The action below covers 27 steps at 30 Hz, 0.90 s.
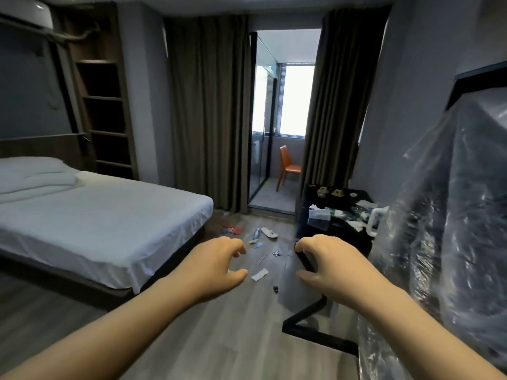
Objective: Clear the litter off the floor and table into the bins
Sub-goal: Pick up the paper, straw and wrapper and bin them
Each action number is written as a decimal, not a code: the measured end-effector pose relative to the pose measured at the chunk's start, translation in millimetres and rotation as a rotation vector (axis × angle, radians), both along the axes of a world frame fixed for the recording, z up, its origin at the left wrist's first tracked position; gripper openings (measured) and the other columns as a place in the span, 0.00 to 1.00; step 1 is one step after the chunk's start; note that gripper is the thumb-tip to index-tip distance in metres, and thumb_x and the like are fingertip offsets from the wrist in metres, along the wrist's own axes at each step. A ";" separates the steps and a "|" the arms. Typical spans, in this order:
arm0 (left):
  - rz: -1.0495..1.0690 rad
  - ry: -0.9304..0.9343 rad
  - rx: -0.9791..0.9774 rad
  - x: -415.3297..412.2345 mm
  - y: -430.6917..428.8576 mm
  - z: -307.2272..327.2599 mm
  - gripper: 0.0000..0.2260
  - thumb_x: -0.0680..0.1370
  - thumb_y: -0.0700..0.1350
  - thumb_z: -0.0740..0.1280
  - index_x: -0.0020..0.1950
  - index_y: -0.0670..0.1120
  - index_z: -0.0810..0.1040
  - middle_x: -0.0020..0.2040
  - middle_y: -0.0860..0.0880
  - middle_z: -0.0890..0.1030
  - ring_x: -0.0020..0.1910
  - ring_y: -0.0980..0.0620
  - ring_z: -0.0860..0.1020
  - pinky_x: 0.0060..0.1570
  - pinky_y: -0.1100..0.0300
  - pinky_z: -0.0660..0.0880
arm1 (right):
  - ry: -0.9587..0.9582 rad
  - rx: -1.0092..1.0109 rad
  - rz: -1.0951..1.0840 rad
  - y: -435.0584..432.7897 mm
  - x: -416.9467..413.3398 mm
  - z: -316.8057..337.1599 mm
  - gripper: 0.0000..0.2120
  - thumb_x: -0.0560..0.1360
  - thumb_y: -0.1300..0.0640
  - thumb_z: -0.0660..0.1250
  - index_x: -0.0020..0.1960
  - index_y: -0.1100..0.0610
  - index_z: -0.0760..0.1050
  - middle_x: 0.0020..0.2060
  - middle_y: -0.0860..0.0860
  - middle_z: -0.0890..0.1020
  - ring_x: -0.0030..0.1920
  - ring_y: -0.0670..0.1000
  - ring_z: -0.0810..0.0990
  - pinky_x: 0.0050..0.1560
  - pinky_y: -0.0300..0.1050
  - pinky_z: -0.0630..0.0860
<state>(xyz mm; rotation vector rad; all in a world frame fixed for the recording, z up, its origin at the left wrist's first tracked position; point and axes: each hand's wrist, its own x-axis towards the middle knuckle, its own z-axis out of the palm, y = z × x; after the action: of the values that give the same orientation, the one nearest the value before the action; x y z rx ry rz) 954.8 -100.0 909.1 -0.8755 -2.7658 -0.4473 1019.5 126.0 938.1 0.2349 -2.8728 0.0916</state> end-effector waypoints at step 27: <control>0.025 -0.188 -0.055 -417.4 -69.1 -65.6 0.18 0.74 0.55 0.66 0.63 0.51 0.74 0.59 0.52 0.77 0.55 0.54 0.77 0.56 0.58 0.74 | -0.220 -0.069 -0.058 -56.6 -424.3 -95.6 0.21 0.71 0.50 0.65 0.64 0.48 0.73 0.56 0.47 0.77 0.58 0.49 0.76 0.55 0.43 0.74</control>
<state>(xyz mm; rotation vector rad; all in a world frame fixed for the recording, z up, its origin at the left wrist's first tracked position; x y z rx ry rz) 537.4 -169.1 843.5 -0.8513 -2.9693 -0.4732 595.2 69.4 842.5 0.1354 -3.0847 0.2184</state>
